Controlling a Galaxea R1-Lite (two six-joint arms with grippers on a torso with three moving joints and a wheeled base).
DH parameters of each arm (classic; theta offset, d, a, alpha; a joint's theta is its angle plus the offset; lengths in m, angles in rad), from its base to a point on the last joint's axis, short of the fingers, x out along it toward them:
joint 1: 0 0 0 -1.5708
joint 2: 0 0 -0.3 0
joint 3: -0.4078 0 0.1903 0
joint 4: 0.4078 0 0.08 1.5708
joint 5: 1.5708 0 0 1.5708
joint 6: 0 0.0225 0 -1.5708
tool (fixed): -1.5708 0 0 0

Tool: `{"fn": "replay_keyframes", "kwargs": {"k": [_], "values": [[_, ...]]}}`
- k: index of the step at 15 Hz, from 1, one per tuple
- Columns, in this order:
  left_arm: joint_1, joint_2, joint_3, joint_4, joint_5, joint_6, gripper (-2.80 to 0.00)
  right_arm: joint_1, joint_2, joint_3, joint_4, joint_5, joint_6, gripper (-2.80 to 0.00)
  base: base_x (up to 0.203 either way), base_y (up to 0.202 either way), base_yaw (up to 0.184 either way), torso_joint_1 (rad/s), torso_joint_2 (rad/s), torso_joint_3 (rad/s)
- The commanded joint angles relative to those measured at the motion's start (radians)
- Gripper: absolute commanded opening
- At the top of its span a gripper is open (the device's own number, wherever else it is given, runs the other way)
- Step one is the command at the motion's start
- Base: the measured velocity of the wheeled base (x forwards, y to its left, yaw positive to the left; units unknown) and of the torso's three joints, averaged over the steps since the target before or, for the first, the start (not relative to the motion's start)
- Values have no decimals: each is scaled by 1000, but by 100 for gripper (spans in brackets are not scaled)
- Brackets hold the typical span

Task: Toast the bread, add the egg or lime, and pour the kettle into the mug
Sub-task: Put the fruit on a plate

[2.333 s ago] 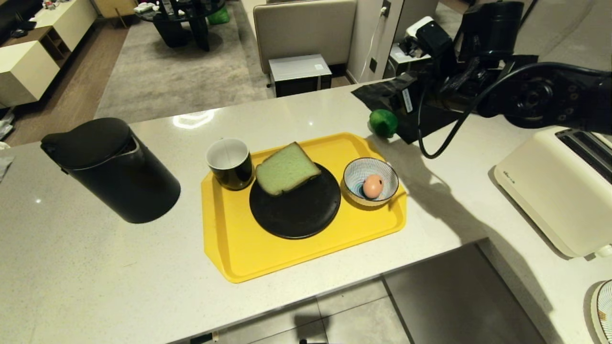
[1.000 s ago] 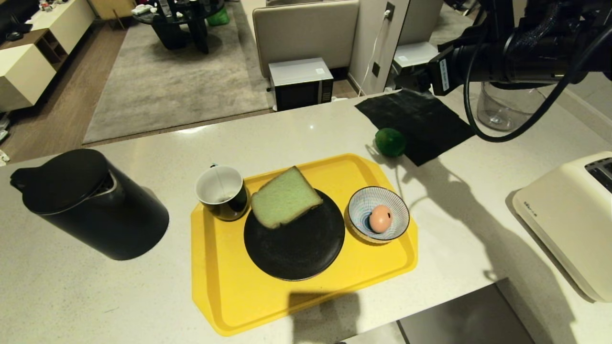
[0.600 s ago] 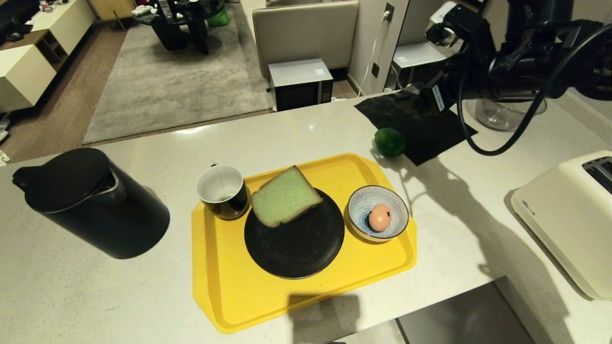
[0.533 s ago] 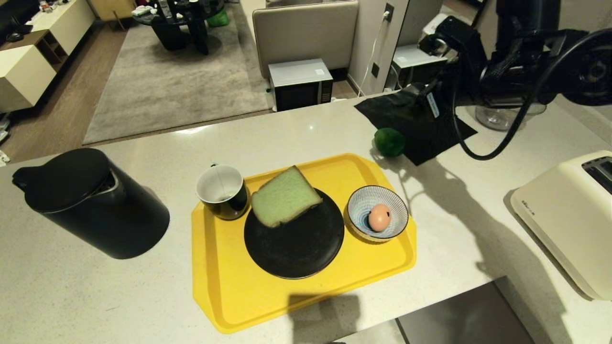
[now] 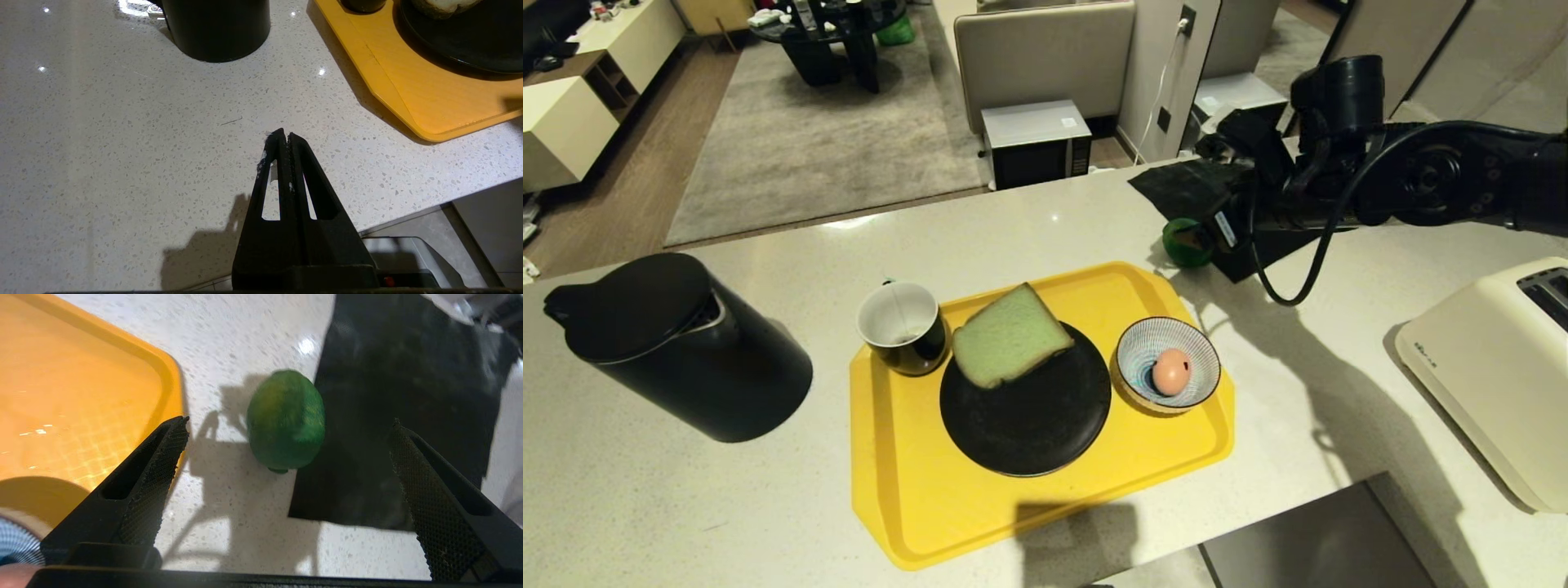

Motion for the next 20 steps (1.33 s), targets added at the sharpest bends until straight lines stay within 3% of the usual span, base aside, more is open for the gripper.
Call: {"fn": "replay_keyframes", "kwargs": {"k": [1,11,15,20], "values": [[0,-1,0,-1,0,0,-280,3,10,14,6,-43,33,0,0,0,0,0,0,0],[0,-1,0,-1,0,0,-280,13,98,-1,-3,-44,62,0,0,0,0,0,0,0],[0,-1,0,-1,0,0,-280,16,141,-3,-100,-45,70,0,0,0,0,0,0,0],[0,-1,0,-1,0,0,-280,16,169,-6,-129,-47,73,0,0,0,0,0,0,0]]}}
